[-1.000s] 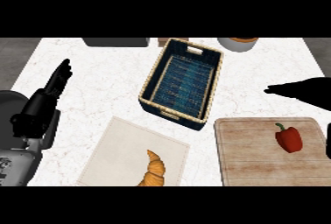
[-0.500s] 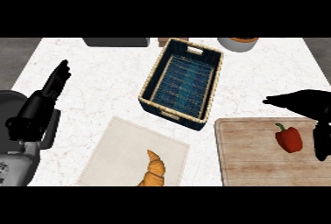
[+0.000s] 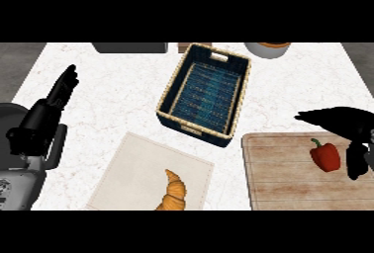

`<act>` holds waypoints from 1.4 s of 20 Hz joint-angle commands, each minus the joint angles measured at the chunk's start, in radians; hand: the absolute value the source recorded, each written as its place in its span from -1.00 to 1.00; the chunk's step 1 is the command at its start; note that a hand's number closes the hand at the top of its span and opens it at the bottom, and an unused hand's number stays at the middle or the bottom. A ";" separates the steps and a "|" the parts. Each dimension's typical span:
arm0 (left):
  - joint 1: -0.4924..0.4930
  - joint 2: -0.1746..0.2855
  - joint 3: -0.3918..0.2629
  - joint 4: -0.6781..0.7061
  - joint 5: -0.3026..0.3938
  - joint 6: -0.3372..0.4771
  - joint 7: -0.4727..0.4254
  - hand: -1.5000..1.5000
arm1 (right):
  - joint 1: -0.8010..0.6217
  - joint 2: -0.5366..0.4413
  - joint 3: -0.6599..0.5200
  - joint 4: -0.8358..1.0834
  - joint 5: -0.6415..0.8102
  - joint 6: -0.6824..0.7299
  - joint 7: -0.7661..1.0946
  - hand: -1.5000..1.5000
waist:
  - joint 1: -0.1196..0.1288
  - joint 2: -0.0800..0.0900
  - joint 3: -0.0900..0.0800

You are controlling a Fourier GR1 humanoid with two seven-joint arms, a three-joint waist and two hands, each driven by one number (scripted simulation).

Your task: Pick the bell pepper from the cutting board and place it in the basket

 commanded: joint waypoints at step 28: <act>0.027 -0.106 0.094 -0.078 -0.102 -0.099 0.040 0.00 | 0.048 0.152 -0.183 0.304 0.353 -0.193 -0.253 -1.00 | 0.001 0.000 0.000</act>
